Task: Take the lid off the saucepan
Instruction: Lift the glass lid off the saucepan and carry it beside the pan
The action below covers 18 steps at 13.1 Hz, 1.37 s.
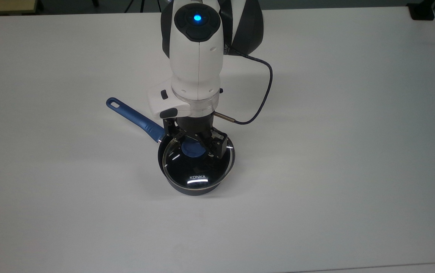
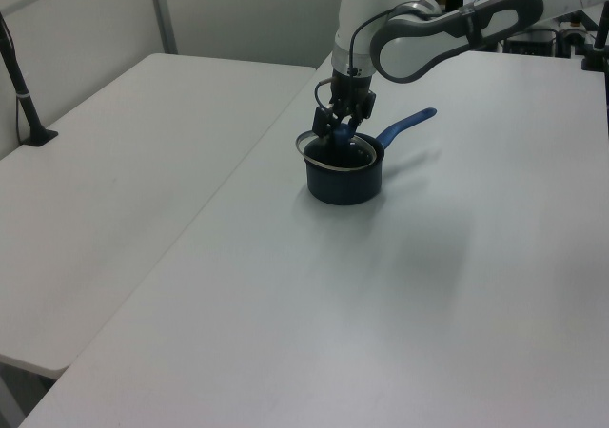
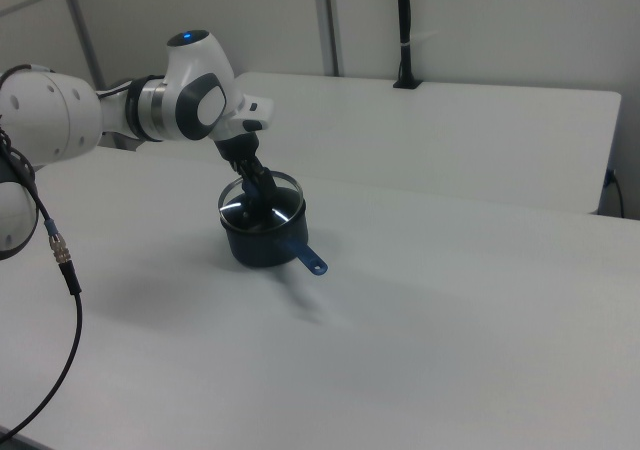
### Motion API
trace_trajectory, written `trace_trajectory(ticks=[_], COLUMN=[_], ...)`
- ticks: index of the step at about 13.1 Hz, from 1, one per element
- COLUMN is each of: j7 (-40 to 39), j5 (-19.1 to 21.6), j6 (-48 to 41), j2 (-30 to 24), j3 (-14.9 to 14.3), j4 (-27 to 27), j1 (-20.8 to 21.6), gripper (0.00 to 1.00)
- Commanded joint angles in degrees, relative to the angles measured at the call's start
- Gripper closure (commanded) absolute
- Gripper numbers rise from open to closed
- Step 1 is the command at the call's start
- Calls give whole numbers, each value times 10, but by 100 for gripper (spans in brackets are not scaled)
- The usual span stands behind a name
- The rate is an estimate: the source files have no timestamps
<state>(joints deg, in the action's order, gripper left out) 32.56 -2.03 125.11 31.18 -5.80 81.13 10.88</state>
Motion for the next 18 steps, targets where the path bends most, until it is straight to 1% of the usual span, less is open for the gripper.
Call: trace_trajectory(ticks=[1, 2, 3, 4, 5, 6, 7, 8, 10, 11, 12, 13, 14, 16, 18], j7=[8, -6, -38, -86, -167, -246, -293, -336, -408, -430, -448, -459, -459, -459, -459], j5=[-10, -9, -6, -3, -2, -2, -2, -4, -8, -8, -8, -8, -8, -8, -8], j6=[-5, -23, -69, -125, -173, -187, -184, -184, -190, -182, -175, -137, -91, 15, 80], j2=[-44, -66, -88, -117, -165, -233, -306, -360, -415, -429, -434, -435, -432, -417, -386], j3=[-4, -4, -4, -2, 4, 6, 6, 6, 5, 3, 3, 3, 3, 3, 3], j4=[21, 28, 29, 39, 84, 167, 255, 318, 397, 427, 445, 477, 498, 545, 555], j1=[1, -8, -16, -24, -36, -41, -45, -59, -89, -109, -129, -147, -157, -159, -158], gripper=[49, 49, 49, 49, 49, 49, 48, 48, 46, 45, 44, 44, 44, 44, 44])
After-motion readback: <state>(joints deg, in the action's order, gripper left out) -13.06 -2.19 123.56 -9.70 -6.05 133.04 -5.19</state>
